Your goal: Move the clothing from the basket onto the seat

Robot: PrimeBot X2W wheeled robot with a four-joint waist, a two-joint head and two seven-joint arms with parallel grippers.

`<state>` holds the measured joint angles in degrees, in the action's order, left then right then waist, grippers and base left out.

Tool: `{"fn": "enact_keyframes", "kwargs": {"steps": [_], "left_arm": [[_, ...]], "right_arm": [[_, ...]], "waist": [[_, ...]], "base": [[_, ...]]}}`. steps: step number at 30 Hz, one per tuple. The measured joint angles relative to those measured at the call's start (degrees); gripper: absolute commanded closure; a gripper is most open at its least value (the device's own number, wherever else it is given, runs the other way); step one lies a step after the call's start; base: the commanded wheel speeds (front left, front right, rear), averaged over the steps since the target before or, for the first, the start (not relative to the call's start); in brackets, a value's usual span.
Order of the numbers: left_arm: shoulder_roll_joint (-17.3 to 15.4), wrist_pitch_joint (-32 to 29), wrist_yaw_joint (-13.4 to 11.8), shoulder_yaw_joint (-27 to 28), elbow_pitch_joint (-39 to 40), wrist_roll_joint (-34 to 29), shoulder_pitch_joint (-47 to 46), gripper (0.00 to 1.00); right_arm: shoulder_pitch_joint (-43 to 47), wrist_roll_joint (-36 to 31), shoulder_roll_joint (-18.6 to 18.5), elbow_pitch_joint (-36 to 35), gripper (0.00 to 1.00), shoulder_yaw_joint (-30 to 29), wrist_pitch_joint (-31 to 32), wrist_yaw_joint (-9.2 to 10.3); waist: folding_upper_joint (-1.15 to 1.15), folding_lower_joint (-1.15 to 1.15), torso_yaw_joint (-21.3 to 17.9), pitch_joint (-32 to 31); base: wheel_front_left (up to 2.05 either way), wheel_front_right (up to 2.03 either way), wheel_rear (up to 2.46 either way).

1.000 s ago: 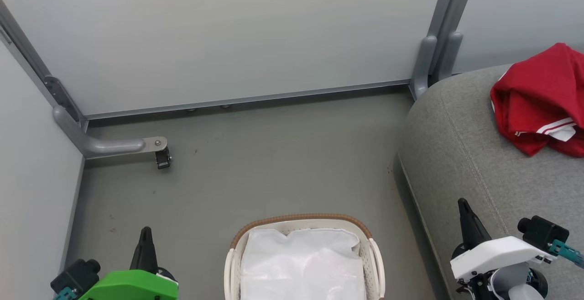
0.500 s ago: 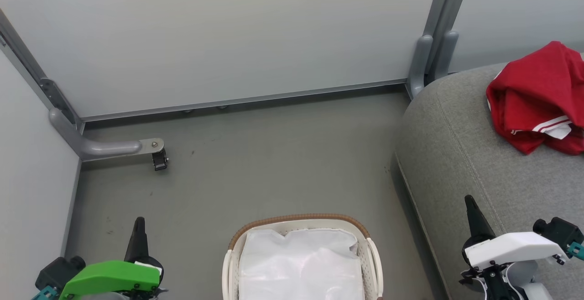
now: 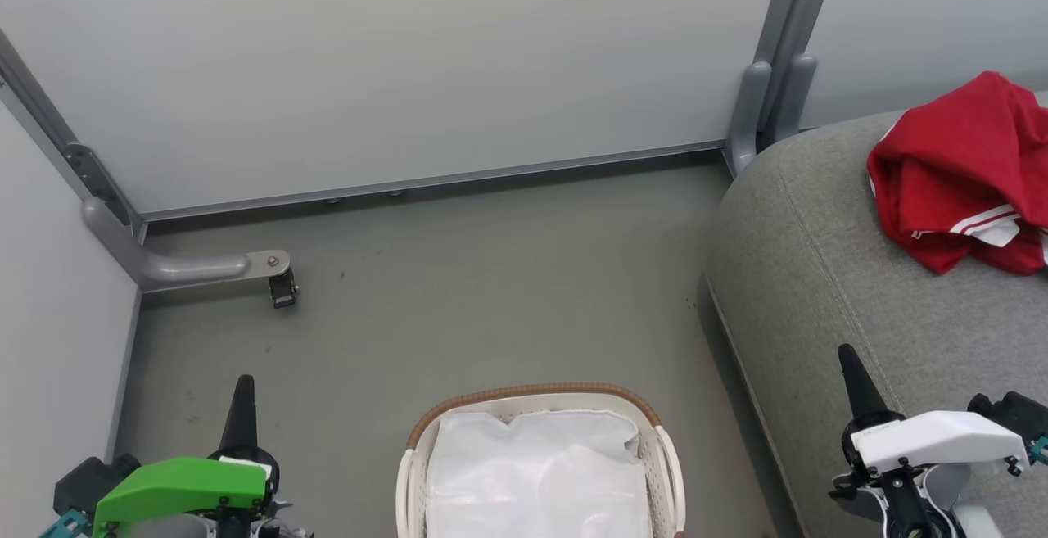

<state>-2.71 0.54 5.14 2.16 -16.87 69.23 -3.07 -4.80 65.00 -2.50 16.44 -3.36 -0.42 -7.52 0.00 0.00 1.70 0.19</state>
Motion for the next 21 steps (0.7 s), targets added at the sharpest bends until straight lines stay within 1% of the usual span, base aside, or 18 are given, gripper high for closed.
{"fn": "enact_keyframes", "kwargs": {"steps": [21], "left_arm": [[0.0,-3.0,1.0,1.8,1.2,9.5,-1.1,1.0]], "right_arm": [[-0.5,11.3,-0.1,-1.0,1.0,-1.3,2.9,0.0]], "waist": [[0.0,0.0,-0.6,0.0]], "base": [[0.0,0.0,0.0]]}}
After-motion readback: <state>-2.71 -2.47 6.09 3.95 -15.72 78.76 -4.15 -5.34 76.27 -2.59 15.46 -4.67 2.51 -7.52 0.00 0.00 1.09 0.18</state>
